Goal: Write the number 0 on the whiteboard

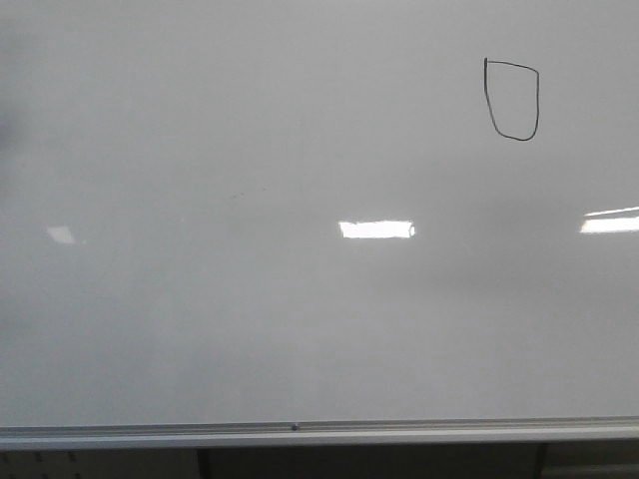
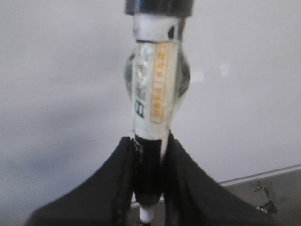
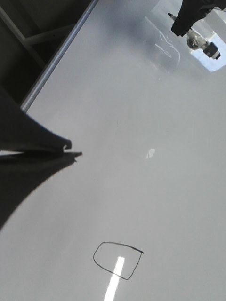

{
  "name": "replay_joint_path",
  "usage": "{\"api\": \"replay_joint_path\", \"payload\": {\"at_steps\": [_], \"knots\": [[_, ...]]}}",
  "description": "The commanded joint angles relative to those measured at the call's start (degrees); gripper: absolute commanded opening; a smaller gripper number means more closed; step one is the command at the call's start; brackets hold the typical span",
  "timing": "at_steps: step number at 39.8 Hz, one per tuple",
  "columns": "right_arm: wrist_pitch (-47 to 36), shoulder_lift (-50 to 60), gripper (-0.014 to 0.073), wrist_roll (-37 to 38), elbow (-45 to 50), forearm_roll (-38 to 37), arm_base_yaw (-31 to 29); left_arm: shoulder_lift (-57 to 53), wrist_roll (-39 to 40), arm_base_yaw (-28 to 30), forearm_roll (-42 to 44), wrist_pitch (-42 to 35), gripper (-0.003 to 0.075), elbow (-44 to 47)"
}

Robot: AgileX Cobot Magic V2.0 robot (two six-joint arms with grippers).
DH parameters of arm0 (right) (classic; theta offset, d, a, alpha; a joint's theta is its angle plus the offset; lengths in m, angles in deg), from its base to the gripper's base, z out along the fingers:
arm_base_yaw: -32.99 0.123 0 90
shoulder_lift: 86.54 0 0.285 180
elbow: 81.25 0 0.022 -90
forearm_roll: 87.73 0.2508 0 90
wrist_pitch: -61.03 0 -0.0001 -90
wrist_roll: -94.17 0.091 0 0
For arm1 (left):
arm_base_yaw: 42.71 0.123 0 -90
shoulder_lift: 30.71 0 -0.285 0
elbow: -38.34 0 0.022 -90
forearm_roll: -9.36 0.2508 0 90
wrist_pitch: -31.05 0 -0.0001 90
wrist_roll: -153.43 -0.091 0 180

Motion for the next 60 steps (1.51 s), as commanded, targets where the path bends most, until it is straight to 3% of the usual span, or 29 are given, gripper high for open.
{"api": "replay_joint_path", "payload": {"at_steps": [1,13,33,54,60], "knots": [[-3.6,-0.4,-0.0060,0.1,-1.4,1.4,-0.3,-1.8,0.9,3.1,-0.5,-3.2,-0.0020,-1.6],[-3.6,-0.4,-0.0060,0.1,-1.4,1.4,-0.3,4.9,2.7,9.7,-0.8,-5.3,-0.0019,-1.6],[-2.1,-0.4,-0.0060,0.1,-1.4,1.4,-0.3,16.5,2.7,9.7,-4.3,-14.8,-0.0019,-2.3],[-2.1,-0.4,-0.0060,0.1,-1.4,1.4,-0.3,20.4,2.3,8.2,-4.2,-17.1,-0.0015,-4.6],[-2.1,-0.4,-0.0060,0.1,-1.4,1.4,-0.3,20.4,2.3,8.1,-2.7,-17.1,0.0081,-4.6]]}}
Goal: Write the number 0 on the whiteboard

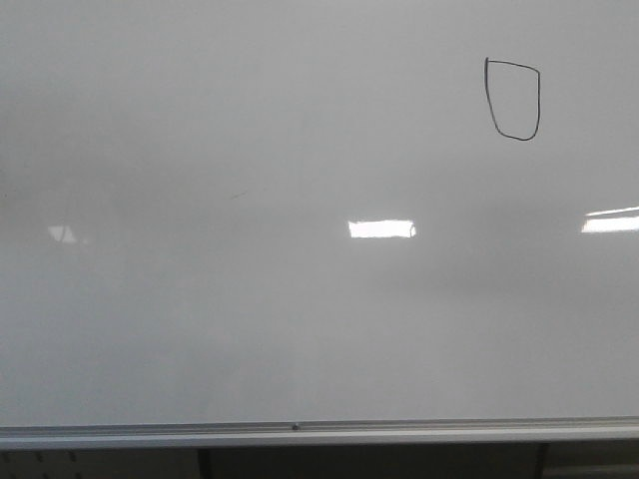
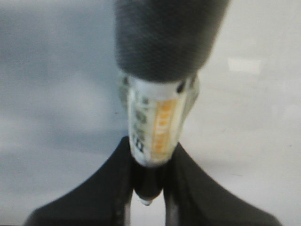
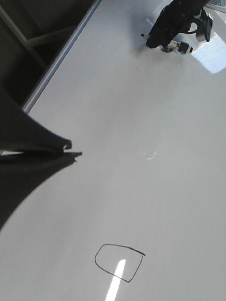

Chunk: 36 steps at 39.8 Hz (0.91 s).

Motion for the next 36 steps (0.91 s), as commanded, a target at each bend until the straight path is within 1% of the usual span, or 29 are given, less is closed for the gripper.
{"api": "replay_joint_path", "payload": {"at_steps": [1,3,9,12,14,19,25,32,36], "knots": [[-2.5,-0.5,-0.0060,0.1,-1.5,1.4,-0.3,-1.7,0.4,-0.4,0.5,-5.6,0.0106,-2.1],[-2.5,-0.5,-0.0060,0.1,-1.5,1.4,-0.3,-1.7,0.4,-0.4,0.9,-5.6,0.0171,-2.1],[-2.5,-0.5,-0.0060,0.1,-1.5,1.4,-0.3,-1.7,0.4,-0.4,1.1,-5.4,0.0420,-2.1],[-2.5,-0.5,-0.0060,0.1,-1.5,1.4,-0.3,-1.7,0.4,-0.4,1.1,-5.1,0.0513,-2.1],[-2.5,-0.5,-0.0060,0.1,-1.5,1.4,-0.3,-1.9,0.4,-0.4,1.1,-5.0,0.0542,-2.1],[-2.6,-0.5,-0.0060,0.1,-1.5,1.4,-0.3,-3.7,0.4,-0.4,1.1,-3.7,0.0547,-2.1],[-2.6,-0.5,-0.0060,0.1,-1.5,1.4,-0.3,-8.7,0.4,-0.4,1.5,-1.8,0.0547,0.0],[-2.7,-0.5,-0.0060,0.1,-1.5,1.4,-0.3,-17.9,0.4,-0.4,1.5,-1.9,0.0547,6.1],[-2.7,-0.5,-0.0060,0.1,-1.5,1.4,-0.3,-24.7,0.4,-1.1,-2.2,-3.5,0.0545,10.6]]}}
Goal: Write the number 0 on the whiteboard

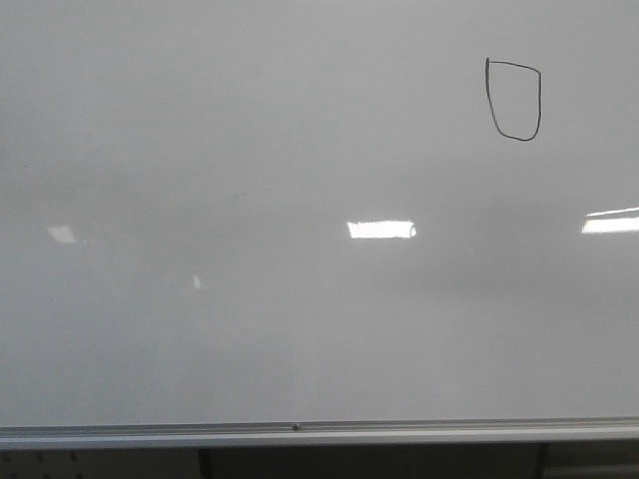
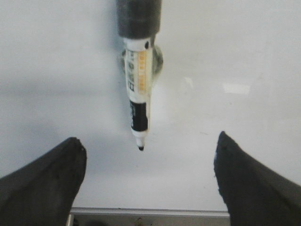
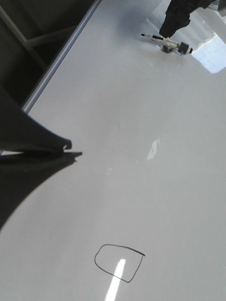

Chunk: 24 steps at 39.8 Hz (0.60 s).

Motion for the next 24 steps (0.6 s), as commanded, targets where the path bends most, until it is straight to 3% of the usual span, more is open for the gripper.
{"api": "replay_joint_path", "payload": {"at_steps": [1,6,19,24], "knots": [[-2.7,-0.5,-0.0060,0.1,-1.5,1.4,-0.3,-7.9,0.4,-1.4,-3.3,-4.5,0.0539,2.4],[-2.7,-0.5,-0.0060,0.1,-1.5,1.4,-0.3,-16.1,0.4,-3.7,-3.2,-7.4,0.0445,6.9],[-2.7,-0.5,-0.0060,0.1,-1.5,1.4,-0.3,-36.0,0.4,-7.2,-2.4,-8.2,-0.0011,16.9],[-2.7,-0.5,-0.0060,0.1,-1.5,1.4,-0.3,-44.4,0.4,-7.2,-2.4,-8.0,-0.0020,20.3]]}}
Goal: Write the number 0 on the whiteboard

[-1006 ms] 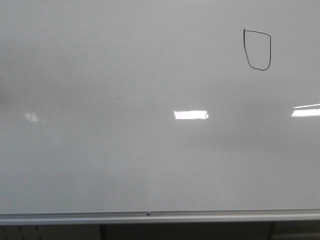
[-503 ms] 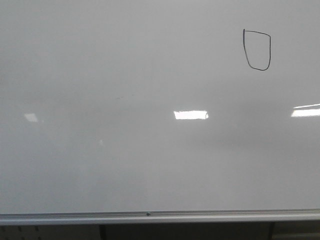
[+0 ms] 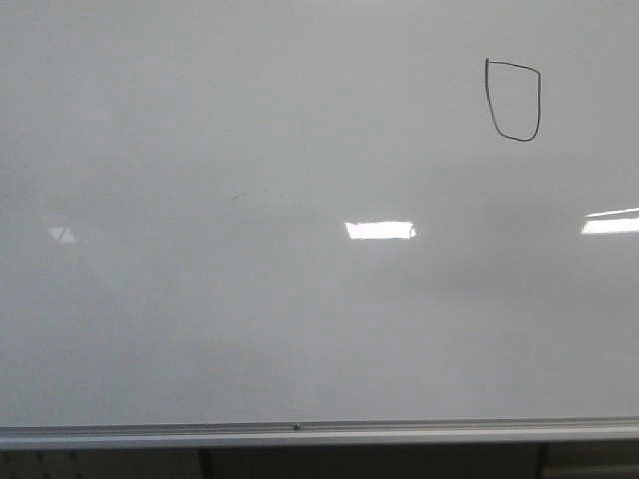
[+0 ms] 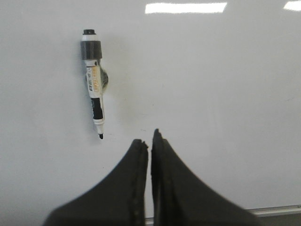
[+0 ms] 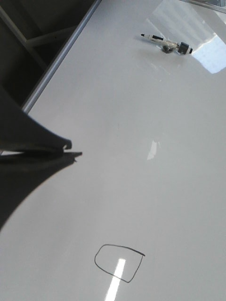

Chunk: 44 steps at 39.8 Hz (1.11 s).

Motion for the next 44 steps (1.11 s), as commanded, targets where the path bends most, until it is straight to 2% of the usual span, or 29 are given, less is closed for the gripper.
{"api": "replay_joint_path", "payload": {"at_steps": [1,10,17,39,44], "knots": [[-2.7,-0.5,-0.0060,0.1,-1.5,1.4,-0.3,-6.4,0.4,-0.4,-0.5,-4.1,-0.0020,0.8],[-2.7,-0.5,-0.0060,0.1,-1.5,1.4,-0.3,-20.3,0.4,-0.4,-0.5,-2.2,-0.0020,3.4],[-2.7,-0.5,-0.0060,0.1,-1.5,1.4,-0.3,-26.5,0.4,-0.4,-0.5,-1.9,-0.0020,3.4],[-2.6,-0.5,-0.0060,0.1,-1.5,1.4,-0.3,-27.2,0.4,-0.4,-0.4,-2.0,-0.0020,3.4],[-2.6,-0.5,-0.0060,0.1,-1.5,1.4,-0.3,-28.7,1.2,-0.4,1.9,-5.9,-0.0020,5.9]]}}
